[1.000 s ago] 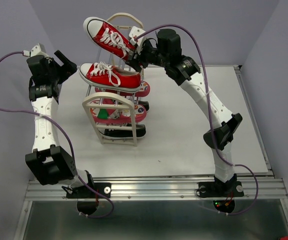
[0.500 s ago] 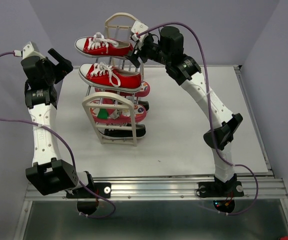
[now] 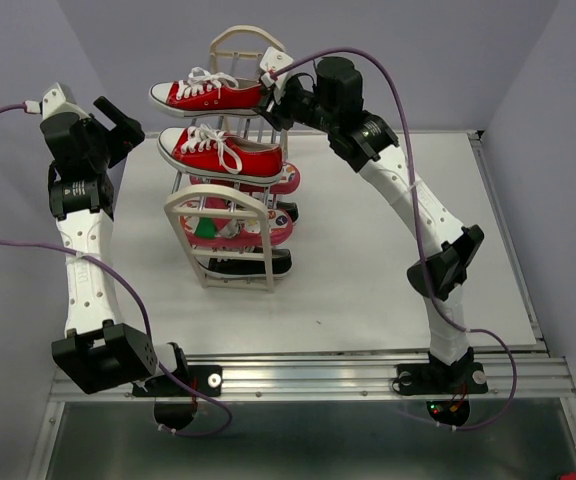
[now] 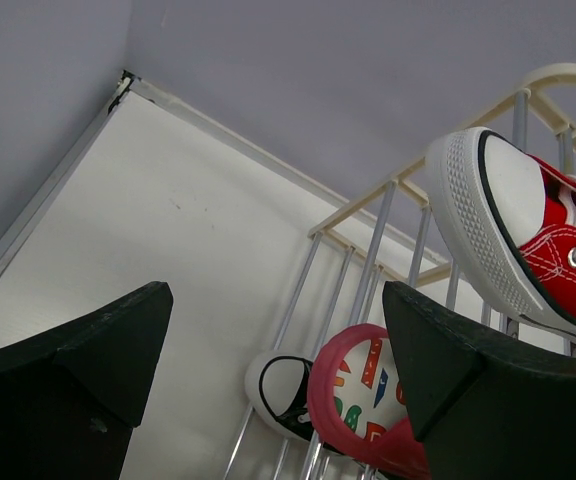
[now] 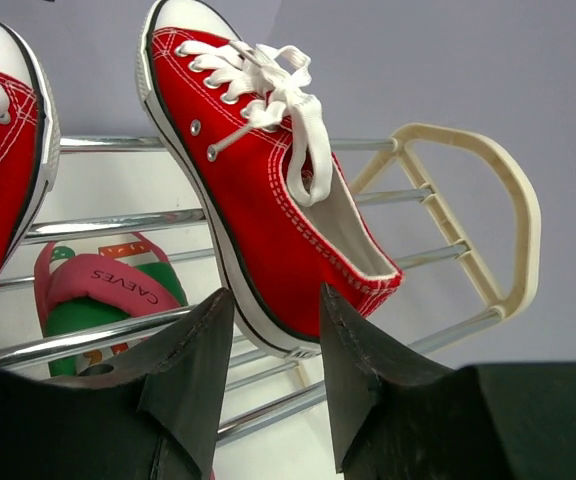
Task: Place and organize the shoes onto the shoe shelf
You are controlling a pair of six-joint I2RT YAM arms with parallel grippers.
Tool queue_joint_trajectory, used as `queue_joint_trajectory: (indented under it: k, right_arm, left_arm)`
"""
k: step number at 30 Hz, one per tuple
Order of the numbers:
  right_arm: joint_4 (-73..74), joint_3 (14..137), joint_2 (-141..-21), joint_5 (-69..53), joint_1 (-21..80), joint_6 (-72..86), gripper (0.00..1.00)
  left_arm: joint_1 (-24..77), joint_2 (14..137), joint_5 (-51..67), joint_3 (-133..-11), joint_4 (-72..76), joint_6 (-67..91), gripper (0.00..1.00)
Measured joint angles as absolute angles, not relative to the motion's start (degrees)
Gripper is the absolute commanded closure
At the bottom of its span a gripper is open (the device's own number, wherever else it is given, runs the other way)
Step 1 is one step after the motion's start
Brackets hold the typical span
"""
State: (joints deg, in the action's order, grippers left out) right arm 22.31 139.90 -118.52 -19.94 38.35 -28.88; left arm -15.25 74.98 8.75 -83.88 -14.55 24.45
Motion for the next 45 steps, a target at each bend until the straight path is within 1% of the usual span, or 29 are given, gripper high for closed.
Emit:
queue_joint_trajectory:
  k: [1, 3, 7, 8, 9, 10, 11, 12, 13, 16, 18, 20, 21, 23, 26, 28, 30, 31, 32, 39, 45]
  right_arm:
    - [22.31, 139.65, -118.52, -19.94, 38.35, -28.91, 0.7]
    - [22.33, 139.24, -118.5, -19.92, 38.35, -28.97, 0.74]
    - [22.26, 138.65, -118.45, -19.94, 38.35, -28.67, 0.77]
    - [22.22, 138.5, -118.45, -19.92, 38.35, -28.69, 0.74]
    - [22.22, 138.32, -118.45, -19.92, 38.35, -28.71, 0.69]
    - [22.15, 138.02, -118.32, -19.88, 38.35, -28.73, 0.6]
    - [22.15, 137.73, -118.21, -19.66, 38.35, -28.67, 0.55]
    - [21.98, 137.71, -118.21, -19.38, 38.35, -28.62, 0.46]
    - [21.93, 137.69, -118.19, -19.16, 38.35, -28.51, 0.43]
    - [21.58, 137.69, -117.73, -17.3, 38.35, -28.05, 0.4]
    - [20.93, 137.47, -116.79, -15.99, 38.35, -27.86, 0.34]
    - [19.38, 135.83, -114.96, -14.79, 38.35, -27.66, 0.26]
    - [18.35, 134.52, -113.56, -14.02, 38.35, -27.57, 0.25]
    - [17.02, 133.1, -111.68, -13.23, 38.35, -27.55, 0.18]
    - [14.66, 132.53, -109.91, -12.36, 38.35, -27.62, 0.12]
    - [13.37, 132.73, -109.95, -12.47, 38.02, -27.35, 0.07]
    - [13.08, 133.47, -110.54, -13.26, 37.52, -26.72, 0.05]
    - [12.8, 134.23, -111.33, -14.17, 37.04, -26.15, 0.01]
    - [12.78, 134.78, -112.03, -15.09, 36.38, -25.69, 0.0]
    - [12.34, 136.14, -116.62, -23.27, 32.05, -22.65, 0.0]
    - [10.83, 138.19, -121.91, -29.91, 31.2, -19.53, 0.0]
  left_arm:
    - [-15.25, 74.98, 8.75, -83.88, -14.57, 24.45, 0.01]
    - [-15.25, 74.98, 8.75, -83.88, -14.57, 24.45, 0.01]
    - [-15.25, 74.98, 8.73, -83.88, -14.57, 24.45, 0.01]
    - [-15.25, 74.98, 8.75, -83.88, -14.57, 24.45, 0.01]
    - [-15.25, 74.98, 8.73, -83.88, -14.57, 24.45, 0.01]
    - [-15.25, 74.98, 8.73, -83.88, -14.57, 24.45, 0.01]
    - [-15.25, 74.98, 8.73, -83.88, -14.57, 24.43, 0.01]
    - [-15.25, 74.98, 8.73, -83.88, -14.57, 24.43, 0.01]
    - [-15.25, 74.98, 8.71, -83.88, -14.57, 24.43, 0.01]
    - [-15.25, 74.98, 8.64, -83.88, -14.59, 24.4, 0.01]
    - [-15.25, 74.98, 8.49, -83.88, -14.57, 24.27, 0.01]
    - [-15.25, 74.98, 8.36, -83.88, -14.57, 24.18, 0.01]
    - [-15.25, 74.98, 8.32, -83.88, -14.57, 24.14, 0.01]
    - [-15.25, 74.98, 8.29, -83.88, -14.57, 24.05, 0.01]
    - [-15.25, 75.07, 8.29, -83.92, -14.59, 24.01, 0.01]
    - [-15.25, 75.26, 8.27, -84.05, -14.66, 24.01, 0.01]
    - [-15.25, 75.5, 8.23, -84.18, -14.87, 23.99, 0.01]
    - [-15.25, 75.7, 8.19, -84.38, -15.07, 23.99, 0.01]
    - [-15.25, 75.96, 8.14, -84.53, -15.11, 23.97, 0.01]
    - [-15.25, 77.43, 7.79, -85.65, -15.75, 23.79, 0.01]
    - [-15.25, 77.95, 7.49, -86.0, -16.03, 23.75, 0.01]
